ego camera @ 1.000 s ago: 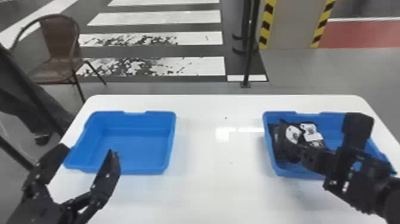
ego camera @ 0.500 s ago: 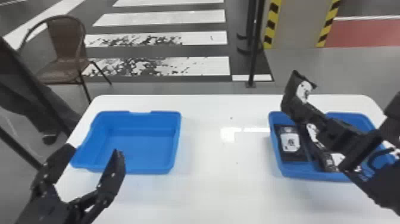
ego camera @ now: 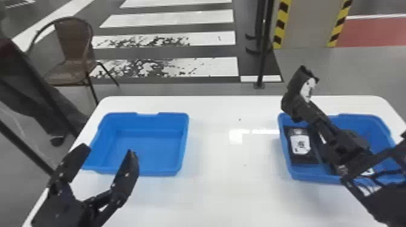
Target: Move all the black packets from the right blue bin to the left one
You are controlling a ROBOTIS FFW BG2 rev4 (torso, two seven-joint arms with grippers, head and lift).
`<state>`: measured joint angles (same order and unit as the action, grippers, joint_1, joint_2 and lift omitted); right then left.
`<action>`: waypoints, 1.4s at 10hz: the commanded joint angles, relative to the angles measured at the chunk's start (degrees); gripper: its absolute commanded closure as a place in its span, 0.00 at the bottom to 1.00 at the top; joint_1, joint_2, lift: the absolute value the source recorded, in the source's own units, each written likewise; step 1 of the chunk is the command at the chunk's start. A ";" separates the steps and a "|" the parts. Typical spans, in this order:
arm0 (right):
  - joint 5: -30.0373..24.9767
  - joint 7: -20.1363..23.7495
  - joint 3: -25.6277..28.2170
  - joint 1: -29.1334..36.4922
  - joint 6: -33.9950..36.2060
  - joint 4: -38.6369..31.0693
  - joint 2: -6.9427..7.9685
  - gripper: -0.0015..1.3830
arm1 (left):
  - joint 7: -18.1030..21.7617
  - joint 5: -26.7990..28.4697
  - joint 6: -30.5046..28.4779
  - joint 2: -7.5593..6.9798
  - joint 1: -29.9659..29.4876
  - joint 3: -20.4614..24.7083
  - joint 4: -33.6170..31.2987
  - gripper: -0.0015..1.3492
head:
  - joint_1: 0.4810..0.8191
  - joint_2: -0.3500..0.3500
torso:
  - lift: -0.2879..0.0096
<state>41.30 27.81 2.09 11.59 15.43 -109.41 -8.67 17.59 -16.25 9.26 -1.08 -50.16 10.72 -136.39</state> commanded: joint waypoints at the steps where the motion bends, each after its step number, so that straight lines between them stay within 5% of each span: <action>1: -2.56 1.19 -4.83 0.50 -0.38 -1.47 -1.79 0.77 | 0.43 -0.43 -3.63 -0.41 0.67 -0.78 -1.63 0.07 | 0.63 0.70 | 0.50; 4: -5.19 1.46 -15.80 0.50 2.57 -3.02 -4.43 0.77 | 1.93 -2.95 -13.76 -1.64 2.92 -3.07 -4.72 0.07 | 0.63 0.82 | 0.50; 7: -4.85 0.84 -19.11 0.21 2.85 -3.02 -4.87 0.77 | 4.91 -6.26 -25.57 -2.70 6.85 -5.01 -5.15 0.07 | 0.63 0.87 | 0.50; 14: -2.34 0.32 -27.34 -1.75 3.55 -2.74 -6.71 0.77 | 4.48 -6.49 -28.94 -4.45 8.82 -8.44 -5.15 0.08 | 0.63 0.91 | 0.50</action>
<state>38.58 28.12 -24.38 10.12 18.85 -112.28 -15.15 22.05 -22.68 -19.44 -5.25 -41.57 2.77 -141.54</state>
